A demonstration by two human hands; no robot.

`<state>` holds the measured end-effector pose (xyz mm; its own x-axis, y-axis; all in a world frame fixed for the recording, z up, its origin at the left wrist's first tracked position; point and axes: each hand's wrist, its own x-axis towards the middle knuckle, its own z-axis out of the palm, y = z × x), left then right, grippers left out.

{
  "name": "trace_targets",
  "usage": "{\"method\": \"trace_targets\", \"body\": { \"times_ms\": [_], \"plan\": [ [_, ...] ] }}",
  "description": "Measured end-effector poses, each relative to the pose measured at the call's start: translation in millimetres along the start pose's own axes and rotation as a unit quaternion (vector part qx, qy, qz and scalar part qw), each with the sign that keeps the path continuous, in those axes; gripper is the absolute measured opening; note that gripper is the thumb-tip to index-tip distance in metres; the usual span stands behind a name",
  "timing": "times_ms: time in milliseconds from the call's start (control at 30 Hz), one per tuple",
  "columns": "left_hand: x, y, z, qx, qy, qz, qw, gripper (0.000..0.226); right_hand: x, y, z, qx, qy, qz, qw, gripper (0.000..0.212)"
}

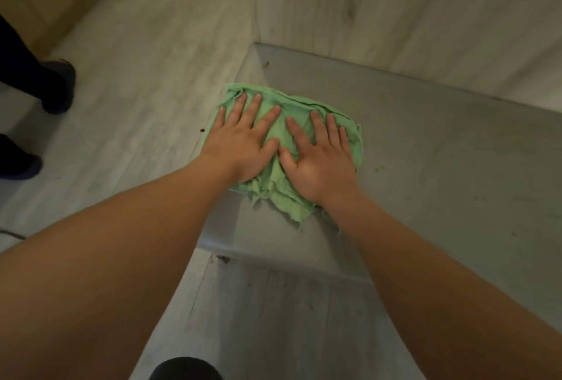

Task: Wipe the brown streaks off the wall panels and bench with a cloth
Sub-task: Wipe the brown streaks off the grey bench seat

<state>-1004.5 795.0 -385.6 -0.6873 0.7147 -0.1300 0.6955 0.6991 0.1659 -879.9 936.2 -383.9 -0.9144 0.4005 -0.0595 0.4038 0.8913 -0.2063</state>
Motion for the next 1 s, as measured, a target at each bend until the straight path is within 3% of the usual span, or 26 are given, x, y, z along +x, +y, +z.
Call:
{"method": "trace_targets", "body": {
  "times_ms": [367, 533, 667, 833, 933, 1000],
  "plan": [
    [111.4, -6.1, -12.3, -0.009, 0.006, -0.019, 1.000, 0.060, 96.3, 18.8, -7.5, -0.016, -0.039, -0.003, 0.999, 0.070],
    [140.6, 18.3, -27.4, -0.004, -0.033, -0.109, 0.993, 0.059, 98.9, 25.8, -14.9, -0.013, -0.056, -0.015, 0.998, 0.069],
    [160.4, 26.3, -30.8, 0.015, -0.072, -0.152, 0.986, 0.065, 105.1, 23.7, -13.5, -0.017, -0.044, 0.015, 0.999, 0.067],
    [178.3, 23.7, -42.0, -0.006, -0.060, -0.162, 0.985, 0.075, 128.9, 27.0, -15.6, -0.030, -0.046, 0.009, 0.998, 0.065],
    [186.8, 13.2, -30.3, 0.027, -0.082, -0.132, 0.988, 0.096, 140.4, 32.2, -18.2, -0.035, -0.046, 0.000, 0.998, 0.067],
    [174.2, 17.9, -28.5, 0.013, -0.069, -0.138, 0.988, 0.080, 141.4, 33.3, -18.4, -0.030, -0.049, -0.024, 0.998, 0.070]
  ]
}}
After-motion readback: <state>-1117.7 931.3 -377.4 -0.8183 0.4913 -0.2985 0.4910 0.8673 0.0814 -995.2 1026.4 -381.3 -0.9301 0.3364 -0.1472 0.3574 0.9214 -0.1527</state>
